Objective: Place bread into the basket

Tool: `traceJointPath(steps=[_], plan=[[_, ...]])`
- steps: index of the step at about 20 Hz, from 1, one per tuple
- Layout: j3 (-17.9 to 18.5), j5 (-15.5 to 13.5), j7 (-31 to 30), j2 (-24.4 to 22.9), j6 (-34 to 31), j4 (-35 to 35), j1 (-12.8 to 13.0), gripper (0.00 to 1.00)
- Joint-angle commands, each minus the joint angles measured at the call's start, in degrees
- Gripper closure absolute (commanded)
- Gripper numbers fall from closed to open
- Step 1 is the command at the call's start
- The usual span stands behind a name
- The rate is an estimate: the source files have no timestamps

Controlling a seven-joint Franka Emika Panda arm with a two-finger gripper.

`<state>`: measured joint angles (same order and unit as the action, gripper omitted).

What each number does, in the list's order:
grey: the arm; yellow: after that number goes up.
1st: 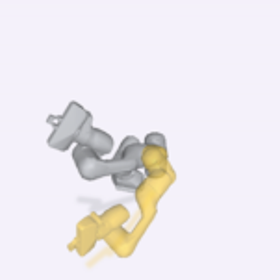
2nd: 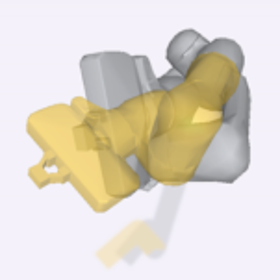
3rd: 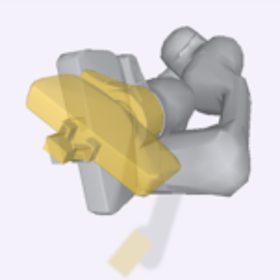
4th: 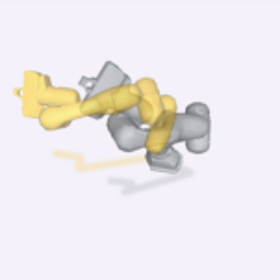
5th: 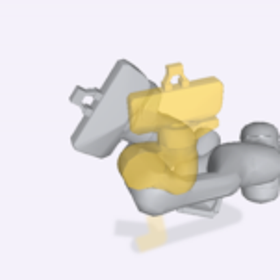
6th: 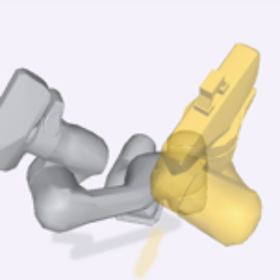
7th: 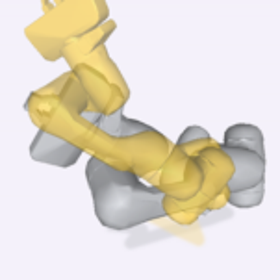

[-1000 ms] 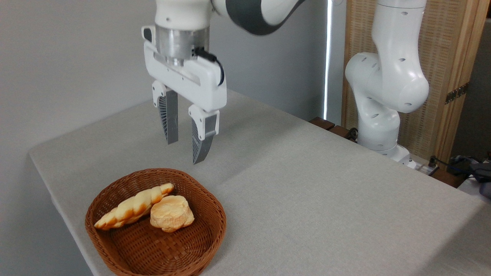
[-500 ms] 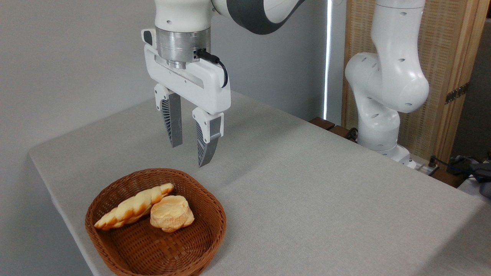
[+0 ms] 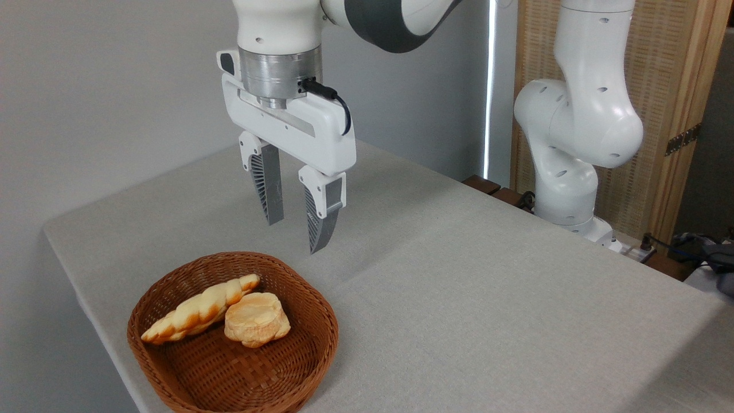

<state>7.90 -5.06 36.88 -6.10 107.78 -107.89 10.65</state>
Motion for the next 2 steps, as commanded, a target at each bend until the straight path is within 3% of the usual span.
traceJointPath(steps=[1,2], plan=[[-5.5,0.6,-0.1,-0.1,-1.8,0.8,-5.7,0.00],[-5.5,0.6,-0.2,-0.1,-1.8,0.8,-5.7,0.00]])
